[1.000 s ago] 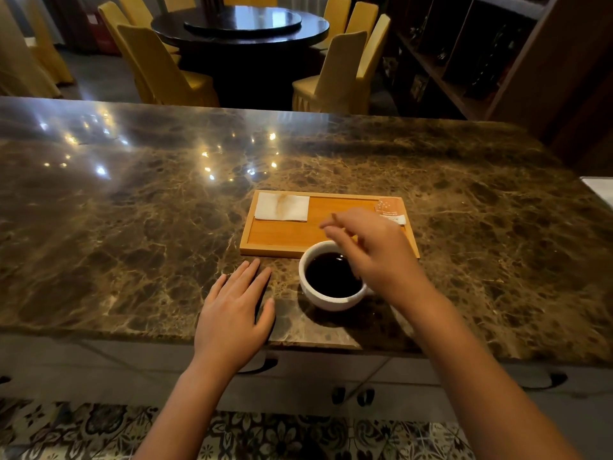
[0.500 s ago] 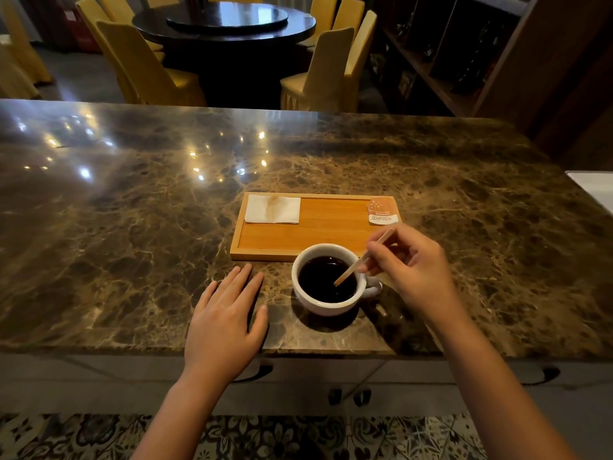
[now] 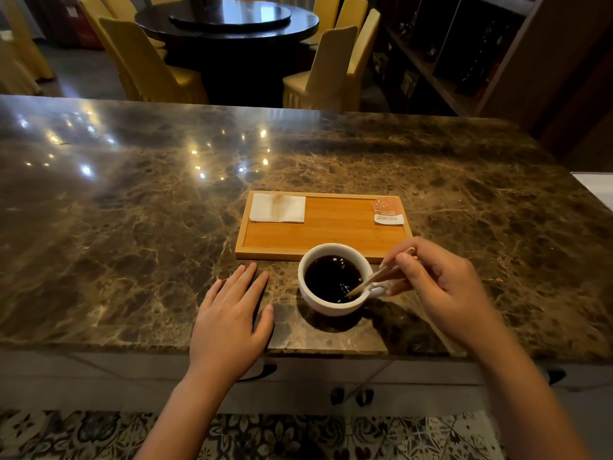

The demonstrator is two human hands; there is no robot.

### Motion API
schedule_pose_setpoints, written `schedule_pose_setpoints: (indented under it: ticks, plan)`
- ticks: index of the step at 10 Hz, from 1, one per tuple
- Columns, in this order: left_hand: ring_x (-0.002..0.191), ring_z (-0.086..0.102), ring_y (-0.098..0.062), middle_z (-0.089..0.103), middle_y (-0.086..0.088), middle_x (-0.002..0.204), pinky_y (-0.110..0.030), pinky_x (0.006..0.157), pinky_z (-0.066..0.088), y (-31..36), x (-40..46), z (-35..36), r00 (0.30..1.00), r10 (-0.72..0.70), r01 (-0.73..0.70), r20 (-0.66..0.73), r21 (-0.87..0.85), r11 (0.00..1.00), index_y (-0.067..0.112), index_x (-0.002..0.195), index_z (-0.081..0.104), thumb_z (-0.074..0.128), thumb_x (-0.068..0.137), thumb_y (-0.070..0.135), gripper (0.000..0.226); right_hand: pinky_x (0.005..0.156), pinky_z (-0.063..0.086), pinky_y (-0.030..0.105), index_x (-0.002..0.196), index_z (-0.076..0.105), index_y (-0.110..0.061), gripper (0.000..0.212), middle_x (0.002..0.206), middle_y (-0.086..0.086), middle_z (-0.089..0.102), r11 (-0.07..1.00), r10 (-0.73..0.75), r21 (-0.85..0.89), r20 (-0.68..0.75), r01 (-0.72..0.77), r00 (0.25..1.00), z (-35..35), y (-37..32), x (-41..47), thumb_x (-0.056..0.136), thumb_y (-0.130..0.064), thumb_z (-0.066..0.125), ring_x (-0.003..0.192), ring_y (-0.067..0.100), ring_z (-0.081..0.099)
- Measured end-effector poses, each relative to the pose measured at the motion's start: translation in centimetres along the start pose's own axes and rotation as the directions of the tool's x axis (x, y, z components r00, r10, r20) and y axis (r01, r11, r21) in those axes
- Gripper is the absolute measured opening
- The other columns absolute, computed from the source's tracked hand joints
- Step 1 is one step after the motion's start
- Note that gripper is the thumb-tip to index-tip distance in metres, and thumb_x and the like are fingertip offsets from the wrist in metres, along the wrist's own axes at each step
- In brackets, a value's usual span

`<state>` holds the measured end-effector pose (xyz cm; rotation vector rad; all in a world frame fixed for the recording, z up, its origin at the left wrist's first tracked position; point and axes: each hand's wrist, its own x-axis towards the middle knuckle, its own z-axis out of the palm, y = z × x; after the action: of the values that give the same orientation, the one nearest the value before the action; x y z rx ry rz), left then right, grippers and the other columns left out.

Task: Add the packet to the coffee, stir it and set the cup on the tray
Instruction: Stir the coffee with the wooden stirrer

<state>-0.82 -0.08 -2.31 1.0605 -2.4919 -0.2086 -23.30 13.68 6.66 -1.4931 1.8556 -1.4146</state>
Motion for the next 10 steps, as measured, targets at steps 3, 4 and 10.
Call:
schedule_pose_setpoints:
  ticks: [3,4,10]
  plan:
    - [0.129,0.035,-0.016,0.044,-0.006,0.138,-0.041,0.104,0.025,0.0,0.0,0.0,1.000,0.001,-0.001,-0.002,-0.001,1.000,0.017,0.131,0.050,0.037,0.087,0.040,0.051,0.061,0.059,0.026,0.094,0.067,-0.015,0.024,0.088,0.004,0.070,0.973,-0.034,0.222,-0.134,0.064,0.990,4.0,0.6,0.0,0.089,-0.027,0.047,0.087,0.014,0.071]
    - [0.129,0.034,-0.016,0.044,-0.005,0.139,-0.040,0.105,0.024,0.0,0.0,0.0,1.000,0.001,-0.001,-0.001,0.001,1.000,0.018,0.131,0.050,0.037,0.087,0.040,0.051,0.061,0.059,0.028,0.095,0.066,-0.013,0.024,0.090,0.006,0.068,0.989,-0.145,-0.021,-0.204,0.143,0.968,3.6,0.9,0.1,0.092,-0.024,0.044,0.077,0.014,0.069]
    - [0.130,0.033,-0.016,0.043,-0.005,0.139,-0.039,0.105,0.023,0.0,0.0,0.1,1.000,-0.001,0.001,0.003,0.008,1.000,0.018,0.132,0.048,0.036,0.087,0.041,0.051,0.059,0.059,0.028,0.093,0.063,-0.019,0.032,0.094,-0.001,0.069,0.978,-0.046,0.194,-0.152,0.076,0.987,4.5,0.3,-1.6,0.092,-0.043,0.042,0.088,0.012,0.071]
